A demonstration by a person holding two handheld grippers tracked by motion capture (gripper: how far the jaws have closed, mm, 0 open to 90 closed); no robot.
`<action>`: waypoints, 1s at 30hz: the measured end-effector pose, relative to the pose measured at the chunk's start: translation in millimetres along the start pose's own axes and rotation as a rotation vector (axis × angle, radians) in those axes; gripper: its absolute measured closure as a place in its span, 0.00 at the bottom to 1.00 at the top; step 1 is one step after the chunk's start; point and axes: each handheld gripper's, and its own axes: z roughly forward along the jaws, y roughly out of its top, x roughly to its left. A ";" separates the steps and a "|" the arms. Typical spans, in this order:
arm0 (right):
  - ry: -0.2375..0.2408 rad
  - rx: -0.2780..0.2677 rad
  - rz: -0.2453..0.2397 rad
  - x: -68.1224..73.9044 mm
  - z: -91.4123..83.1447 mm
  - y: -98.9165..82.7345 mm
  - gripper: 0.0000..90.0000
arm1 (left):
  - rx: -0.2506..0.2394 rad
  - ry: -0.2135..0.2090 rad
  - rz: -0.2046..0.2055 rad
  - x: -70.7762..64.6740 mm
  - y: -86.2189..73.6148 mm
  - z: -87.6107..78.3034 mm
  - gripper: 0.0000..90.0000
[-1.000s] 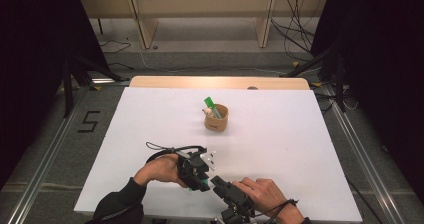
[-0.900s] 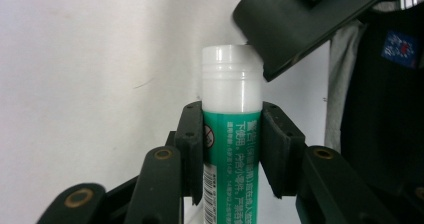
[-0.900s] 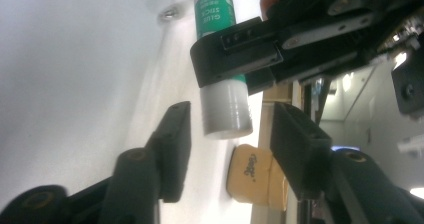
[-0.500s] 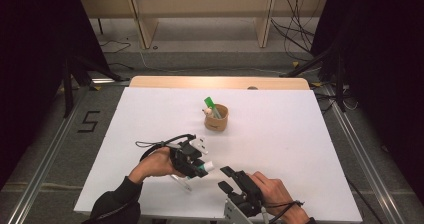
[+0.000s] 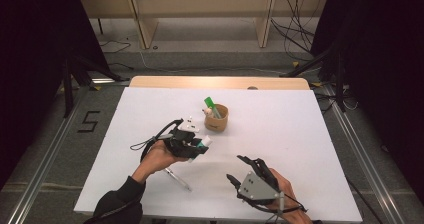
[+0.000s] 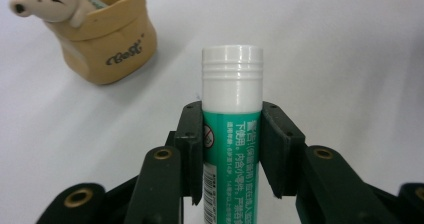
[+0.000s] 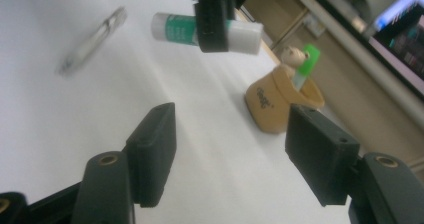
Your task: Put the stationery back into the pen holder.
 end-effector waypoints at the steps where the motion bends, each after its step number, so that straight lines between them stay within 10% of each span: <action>1: 0.011 -0.005 0.057 -3.6 -1.8 -1.2 0.41 | -0.018 0.010 -0.015 1.2 -0.3 0.6 0.73; 9: 0.094 -0.038 0.390 -24.5 -14.2 -14.3 0.39 | -0.130 0.065 -0.080 9.9 10.2 0.4 0.73; 30: 0.143 -0.005 0.488 -21.2 -21.7 -29.6 0.35 | -0.321 0.131 -0.181 27.1 51.0 20.1 0.73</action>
